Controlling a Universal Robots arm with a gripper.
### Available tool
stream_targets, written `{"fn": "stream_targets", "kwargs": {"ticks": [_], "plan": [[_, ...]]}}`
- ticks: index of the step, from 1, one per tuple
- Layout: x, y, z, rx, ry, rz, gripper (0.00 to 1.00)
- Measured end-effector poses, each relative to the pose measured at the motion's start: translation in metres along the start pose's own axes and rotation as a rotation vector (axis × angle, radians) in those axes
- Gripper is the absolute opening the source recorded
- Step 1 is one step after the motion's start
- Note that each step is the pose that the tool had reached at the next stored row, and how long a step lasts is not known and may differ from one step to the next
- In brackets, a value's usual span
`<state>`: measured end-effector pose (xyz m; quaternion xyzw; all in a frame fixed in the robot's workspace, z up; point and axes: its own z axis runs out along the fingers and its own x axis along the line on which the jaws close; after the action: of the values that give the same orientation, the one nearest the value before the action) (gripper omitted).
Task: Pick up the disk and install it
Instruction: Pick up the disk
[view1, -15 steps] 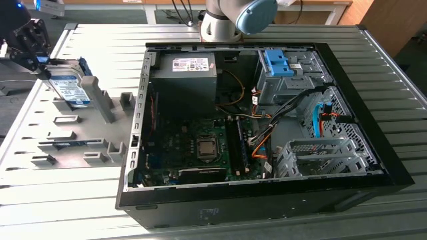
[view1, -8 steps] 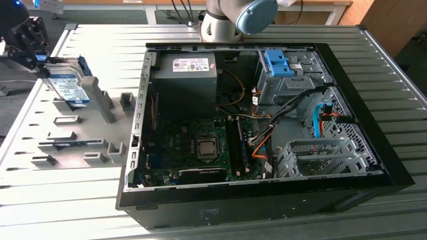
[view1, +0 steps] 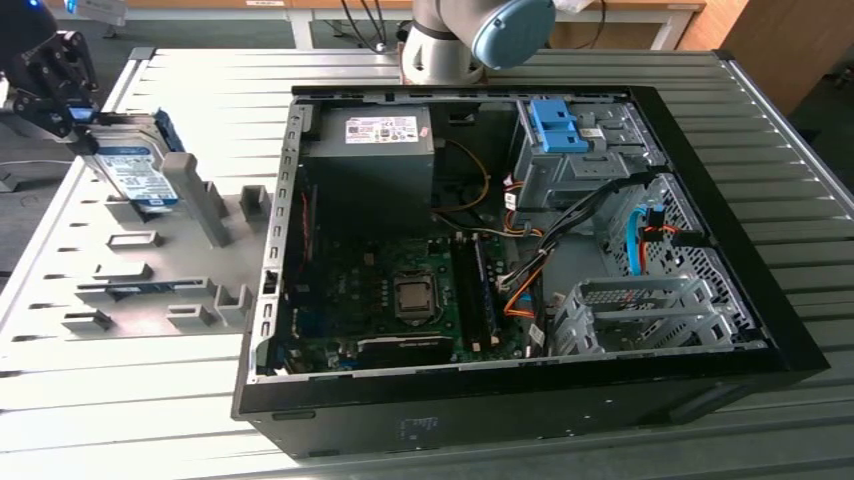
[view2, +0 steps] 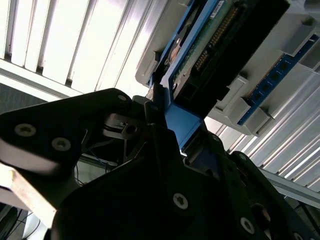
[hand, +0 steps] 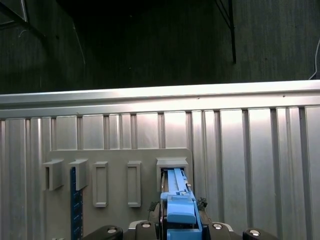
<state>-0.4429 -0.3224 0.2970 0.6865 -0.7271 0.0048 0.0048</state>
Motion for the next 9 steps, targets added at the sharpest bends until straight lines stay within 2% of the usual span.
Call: {"fn": "stream_targets", "kwargs": {"ticks": [9], "plan": [[0.0001,0.0,-0.0099,0.0002,-0.0001,0.0,0.37]]}}
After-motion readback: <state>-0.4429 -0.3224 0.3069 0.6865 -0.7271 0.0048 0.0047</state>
